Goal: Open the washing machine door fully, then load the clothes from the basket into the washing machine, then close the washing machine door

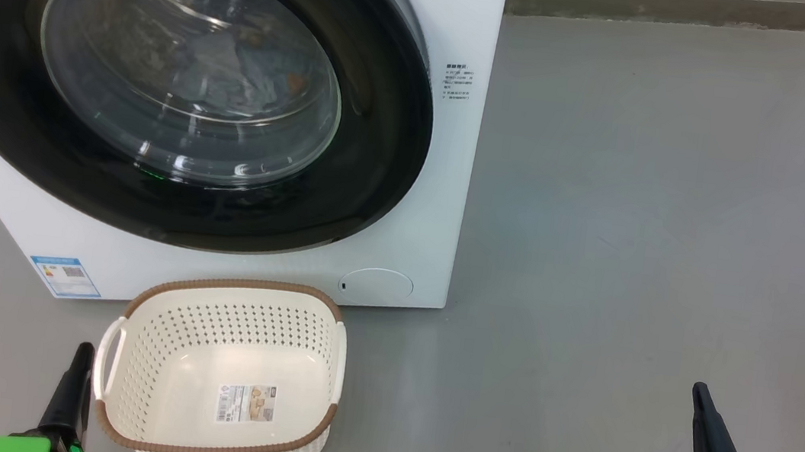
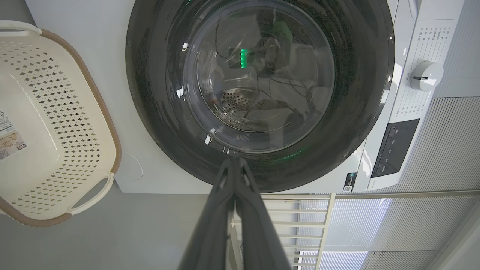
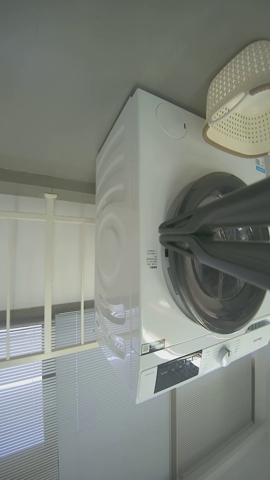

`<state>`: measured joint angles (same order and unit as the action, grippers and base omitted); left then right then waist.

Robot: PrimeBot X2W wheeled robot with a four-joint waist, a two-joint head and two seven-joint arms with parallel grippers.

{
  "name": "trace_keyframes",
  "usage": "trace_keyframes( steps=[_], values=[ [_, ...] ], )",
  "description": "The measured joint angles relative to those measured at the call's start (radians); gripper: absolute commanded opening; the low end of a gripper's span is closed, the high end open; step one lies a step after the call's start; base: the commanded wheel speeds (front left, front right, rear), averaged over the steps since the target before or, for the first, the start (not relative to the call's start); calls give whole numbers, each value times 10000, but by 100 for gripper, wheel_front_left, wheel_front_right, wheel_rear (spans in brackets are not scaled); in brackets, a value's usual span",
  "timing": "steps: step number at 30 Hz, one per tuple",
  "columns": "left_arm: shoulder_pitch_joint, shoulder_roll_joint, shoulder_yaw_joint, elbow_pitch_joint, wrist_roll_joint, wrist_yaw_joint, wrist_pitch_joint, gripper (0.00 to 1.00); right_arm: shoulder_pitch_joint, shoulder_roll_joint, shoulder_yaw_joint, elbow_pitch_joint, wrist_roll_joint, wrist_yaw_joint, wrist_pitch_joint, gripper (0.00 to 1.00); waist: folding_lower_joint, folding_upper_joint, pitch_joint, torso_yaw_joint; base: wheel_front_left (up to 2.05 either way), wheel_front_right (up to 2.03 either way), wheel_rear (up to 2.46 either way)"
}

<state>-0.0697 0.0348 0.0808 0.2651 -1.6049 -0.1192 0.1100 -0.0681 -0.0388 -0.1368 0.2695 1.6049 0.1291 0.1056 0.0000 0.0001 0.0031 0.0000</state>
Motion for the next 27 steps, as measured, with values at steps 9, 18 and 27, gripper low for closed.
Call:
trace_keyframes(
  steps=[9, 18, 27],
  values=[
    [0, 0, 0, 0, 0, 0, 0, 0, 0, 0, 0, 0, 0, 0, 0, 0, 0, 0, 0, 0, 0, 0, 0],
    [0, 0, 0, 0, 0, 0, 0, 0, 0, 0, 0, 0, 0, 0, 0, 0, 0, 0, 0, 0, 0, 0, 0],
    [0, 0, 0, 0, 0, 0, 0, 0, 0, 0, 0, 0, 0, 0, 0, 0, 0, 0, 0, 0, 0, 0, 0]
  ],
)
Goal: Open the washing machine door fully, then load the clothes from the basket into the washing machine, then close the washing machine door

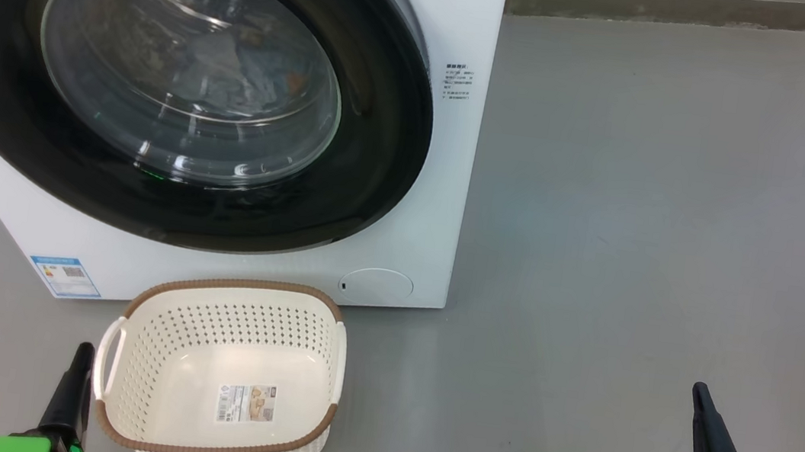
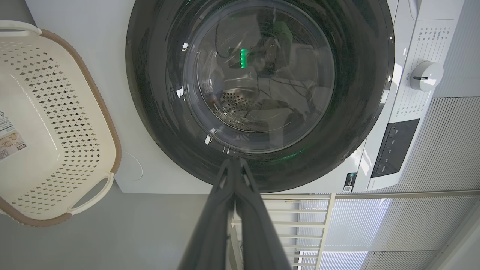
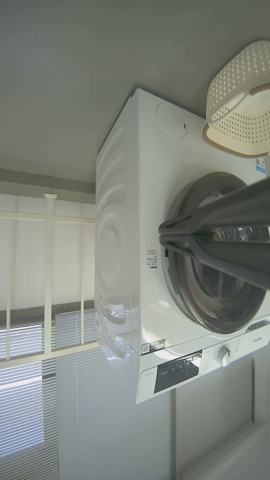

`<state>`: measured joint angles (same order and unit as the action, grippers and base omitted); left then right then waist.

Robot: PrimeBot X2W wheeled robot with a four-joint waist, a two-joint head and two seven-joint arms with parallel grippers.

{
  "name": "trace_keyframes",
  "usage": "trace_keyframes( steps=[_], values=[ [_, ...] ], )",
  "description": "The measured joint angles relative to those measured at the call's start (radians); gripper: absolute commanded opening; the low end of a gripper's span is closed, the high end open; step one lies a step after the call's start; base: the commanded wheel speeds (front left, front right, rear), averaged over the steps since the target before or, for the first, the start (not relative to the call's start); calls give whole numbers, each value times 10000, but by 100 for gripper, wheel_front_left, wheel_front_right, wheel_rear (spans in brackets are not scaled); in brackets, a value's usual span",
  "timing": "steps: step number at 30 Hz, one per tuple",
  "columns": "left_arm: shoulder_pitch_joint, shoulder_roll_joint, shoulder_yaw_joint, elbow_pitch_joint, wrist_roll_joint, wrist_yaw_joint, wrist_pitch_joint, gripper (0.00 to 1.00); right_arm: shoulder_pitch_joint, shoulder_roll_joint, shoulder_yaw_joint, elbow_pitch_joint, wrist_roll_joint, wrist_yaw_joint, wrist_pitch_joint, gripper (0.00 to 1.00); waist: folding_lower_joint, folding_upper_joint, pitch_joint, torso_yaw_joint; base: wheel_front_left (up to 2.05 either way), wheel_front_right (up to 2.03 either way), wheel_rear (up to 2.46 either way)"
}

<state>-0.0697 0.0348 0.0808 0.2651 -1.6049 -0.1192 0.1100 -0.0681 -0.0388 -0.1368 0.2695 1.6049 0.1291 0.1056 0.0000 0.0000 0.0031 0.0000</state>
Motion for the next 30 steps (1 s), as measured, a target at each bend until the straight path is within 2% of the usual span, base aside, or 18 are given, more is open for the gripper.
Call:
trace_keyframes(
  steps=[30],
  values=[
    [0, -2, 0, 0, 0, 0, 0, 0, 0, 0, 0, 0, 0, 0, 0, 0, 0, 0, 0, 0, 0, 0, 0]
  ],
)
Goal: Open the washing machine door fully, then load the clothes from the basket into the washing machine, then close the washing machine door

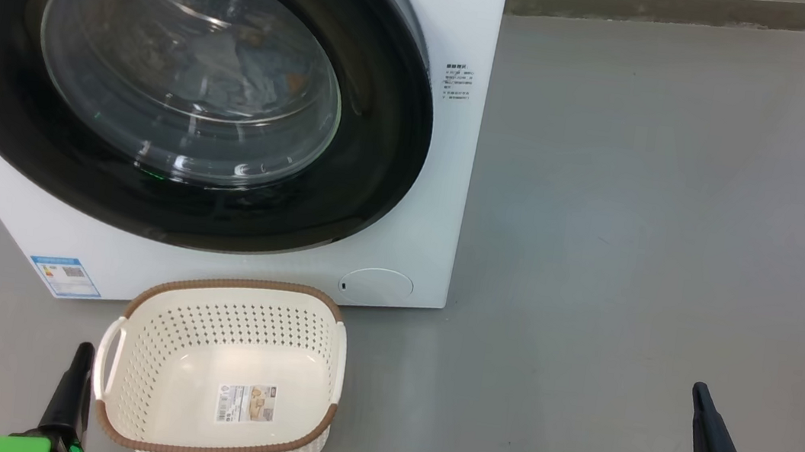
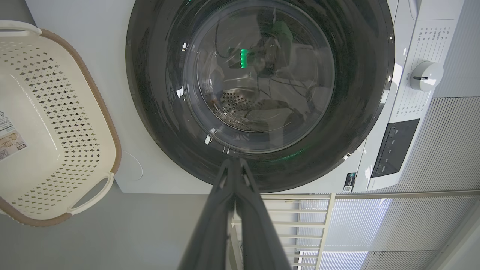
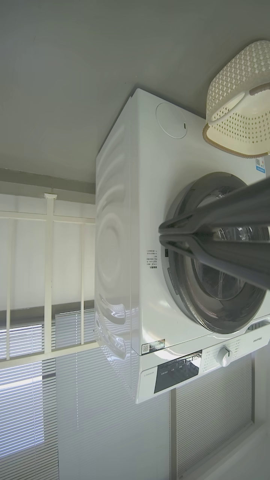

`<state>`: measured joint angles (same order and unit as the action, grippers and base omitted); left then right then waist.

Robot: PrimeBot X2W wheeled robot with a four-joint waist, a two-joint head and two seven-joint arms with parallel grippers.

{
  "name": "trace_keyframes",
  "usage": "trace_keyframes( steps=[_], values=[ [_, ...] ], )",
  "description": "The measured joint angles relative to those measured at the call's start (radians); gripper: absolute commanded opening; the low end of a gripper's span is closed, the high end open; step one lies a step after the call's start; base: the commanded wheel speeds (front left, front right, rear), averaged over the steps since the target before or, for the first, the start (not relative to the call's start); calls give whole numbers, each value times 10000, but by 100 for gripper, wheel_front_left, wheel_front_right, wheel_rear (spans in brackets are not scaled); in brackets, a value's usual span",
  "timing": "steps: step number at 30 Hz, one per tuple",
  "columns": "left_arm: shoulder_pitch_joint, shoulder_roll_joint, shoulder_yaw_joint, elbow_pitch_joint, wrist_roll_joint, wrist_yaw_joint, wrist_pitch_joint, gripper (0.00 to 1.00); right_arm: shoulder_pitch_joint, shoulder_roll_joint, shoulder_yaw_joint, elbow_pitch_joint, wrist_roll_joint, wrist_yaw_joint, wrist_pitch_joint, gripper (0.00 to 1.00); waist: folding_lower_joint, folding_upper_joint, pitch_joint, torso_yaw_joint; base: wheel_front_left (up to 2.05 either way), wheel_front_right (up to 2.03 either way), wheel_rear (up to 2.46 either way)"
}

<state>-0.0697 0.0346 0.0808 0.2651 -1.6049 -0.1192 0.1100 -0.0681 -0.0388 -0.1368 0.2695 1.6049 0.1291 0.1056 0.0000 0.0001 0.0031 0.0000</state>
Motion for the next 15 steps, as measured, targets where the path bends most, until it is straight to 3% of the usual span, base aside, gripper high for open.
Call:
trace_keyframes(
  steps=[15],
  values=[
    [0, 0, 0, 0, 0, 0, 0, 0, 0, 0, -2, 0, 0, 0, 0, 0, 0, 0, 0, 0, 0, 0, 0]
  ],
)
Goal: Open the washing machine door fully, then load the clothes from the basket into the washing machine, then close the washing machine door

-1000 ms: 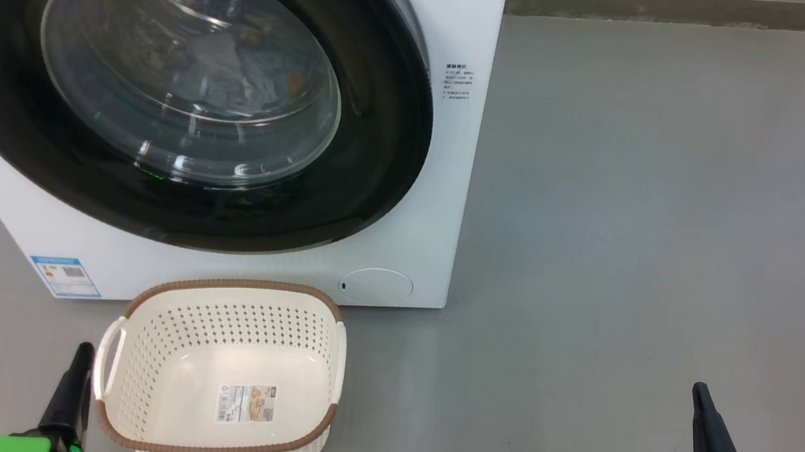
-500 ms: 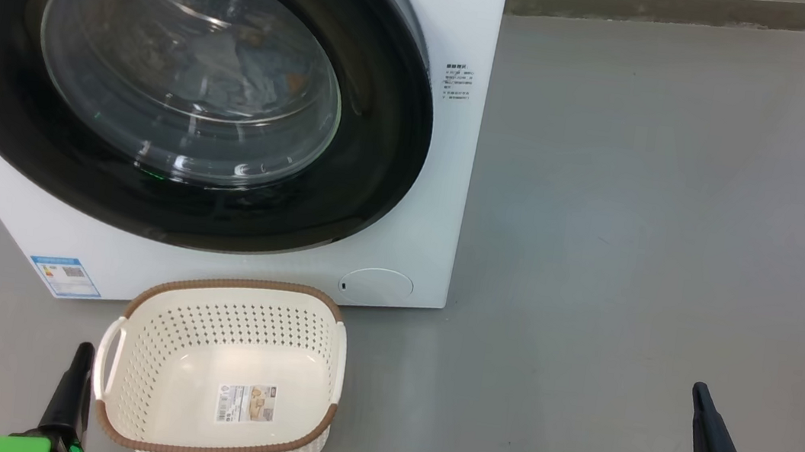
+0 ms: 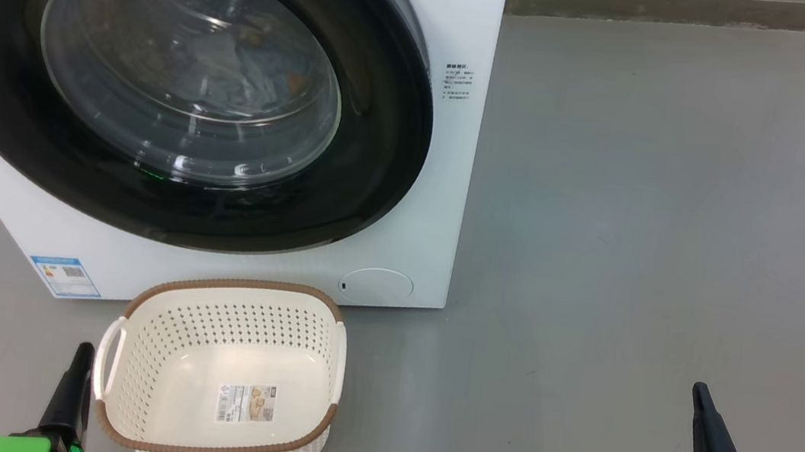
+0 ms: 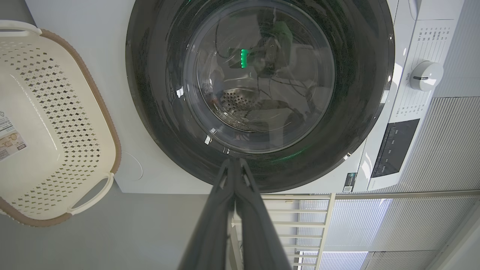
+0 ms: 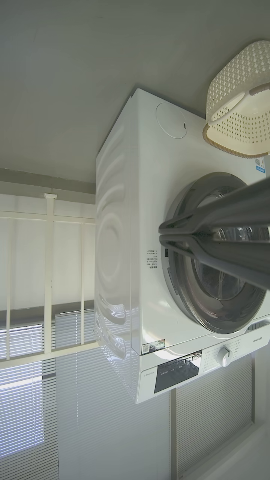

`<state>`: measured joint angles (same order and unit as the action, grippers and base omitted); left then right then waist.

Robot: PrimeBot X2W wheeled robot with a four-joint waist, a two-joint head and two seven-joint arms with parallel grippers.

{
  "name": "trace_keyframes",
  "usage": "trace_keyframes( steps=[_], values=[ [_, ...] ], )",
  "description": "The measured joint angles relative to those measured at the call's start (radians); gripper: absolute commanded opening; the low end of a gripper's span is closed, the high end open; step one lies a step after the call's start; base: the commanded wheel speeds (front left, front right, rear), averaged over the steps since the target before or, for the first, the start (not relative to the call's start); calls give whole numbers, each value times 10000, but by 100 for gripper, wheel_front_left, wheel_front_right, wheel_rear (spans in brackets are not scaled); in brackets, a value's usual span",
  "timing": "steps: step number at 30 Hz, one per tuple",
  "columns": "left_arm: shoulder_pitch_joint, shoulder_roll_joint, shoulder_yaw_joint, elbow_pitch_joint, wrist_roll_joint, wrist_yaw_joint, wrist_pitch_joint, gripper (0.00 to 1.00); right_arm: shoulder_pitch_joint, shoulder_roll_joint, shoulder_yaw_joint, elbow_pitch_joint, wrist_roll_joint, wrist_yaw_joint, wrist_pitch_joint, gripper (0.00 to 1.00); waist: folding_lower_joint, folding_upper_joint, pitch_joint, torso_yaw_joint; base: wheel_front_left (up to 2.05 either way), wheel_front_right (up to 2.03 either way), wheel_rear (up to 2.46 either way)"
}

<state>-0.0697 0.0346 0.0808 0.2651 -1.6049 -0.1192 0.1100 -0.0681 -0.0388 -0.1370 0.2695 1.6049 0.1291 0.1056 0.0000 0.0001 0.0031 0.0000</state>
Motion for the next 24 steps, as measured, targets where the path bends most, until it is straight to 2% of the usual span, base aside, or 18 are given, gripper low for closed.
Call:
trace_keyframes(
  steps=[24],
  values=[
    [0, 0, 0, 0, 0, 0, 0, 0, 0, 0, 0, 0, 0, 0, 0, 0, 0, 0, 0, 0, 0, 0, 0]
  ],
)
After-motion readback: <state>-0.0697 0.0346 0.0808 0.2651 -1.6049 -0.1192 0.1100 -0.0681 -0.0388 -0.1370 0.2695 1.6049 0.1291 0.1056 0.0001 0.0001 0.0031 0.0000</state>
